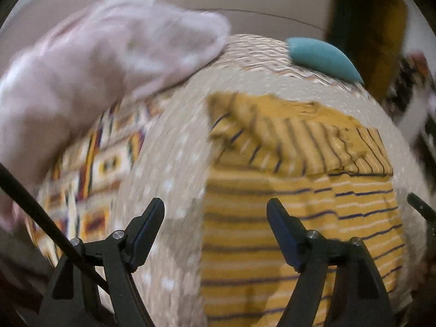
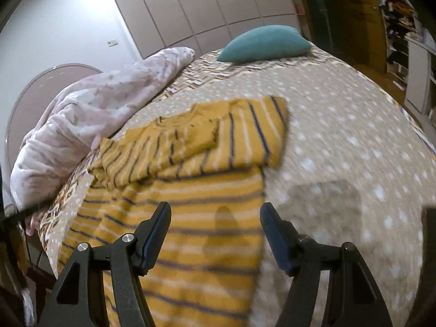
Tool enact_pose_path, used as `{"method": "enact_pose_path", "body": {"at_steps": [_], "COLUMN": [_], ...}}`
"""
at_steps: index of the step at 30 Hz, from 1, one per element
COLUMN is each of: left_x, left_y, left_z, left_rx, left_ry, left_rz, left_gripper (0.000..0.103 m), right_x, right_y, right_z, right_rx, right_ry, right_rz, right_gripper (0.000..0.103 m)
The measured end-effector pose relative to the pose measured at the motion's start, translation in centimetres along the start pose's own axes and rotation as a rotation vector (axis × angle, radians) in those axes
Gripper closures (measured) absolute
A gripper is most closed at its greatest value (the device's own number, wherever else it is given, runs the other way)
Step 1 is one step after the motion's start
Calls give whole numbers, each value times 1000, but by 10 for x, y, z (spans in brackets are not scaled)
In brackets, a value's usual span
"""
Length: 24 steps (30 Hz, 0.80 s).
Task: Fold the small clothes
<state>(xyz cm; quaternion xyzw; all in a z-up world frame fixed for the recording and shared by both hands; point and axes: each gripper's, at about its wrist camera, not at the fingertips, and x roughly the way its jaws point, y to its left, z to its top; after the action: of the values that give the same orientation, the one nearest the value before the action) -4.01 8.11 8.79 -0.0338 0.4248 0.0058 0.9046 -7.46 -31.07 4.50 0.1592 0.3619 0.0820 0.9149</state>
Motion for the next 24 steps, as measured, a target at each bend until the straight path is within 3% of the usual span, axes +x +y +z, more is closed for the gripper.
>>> {"method": "enact_pose_path", "body": {"at_steps": [3,6,13,14,15,18,21,24], "left_x": [-2,-8,-10,-8,-8,-3,1,5], "left_y": [24,29,29,31,32,39,45,48], "left_z": [-24,-39,-52,-53,-53,-52,-53,-53], "left_rx": [-132,-187,-171,-175,-178,-212,-251,-267], "left_ry": [0,-22,-32,-32,-29,-24,-18,-3], "left_rz": [-33,-48,-37,-38,-39,-50,-70,-82], "left_gripper": [27,27,27,27,27,26,26,26], "right_x": [24,58,145,152,159,151,129,114], "right_y": [6,5,15,17,21,27,24,12], "right_z": [30,58,88,87,88,94,101,110], "right_rx": [-9,10,-27,-38,-48,-49,-32,-24], "right_ry": [9,36,187,206,222,199,139,95], "right_rz": [-15,-51,-91,-92,-86,-52,-30,-145], "right_gripper": [30,30,30,39,63,91,93,95]}}
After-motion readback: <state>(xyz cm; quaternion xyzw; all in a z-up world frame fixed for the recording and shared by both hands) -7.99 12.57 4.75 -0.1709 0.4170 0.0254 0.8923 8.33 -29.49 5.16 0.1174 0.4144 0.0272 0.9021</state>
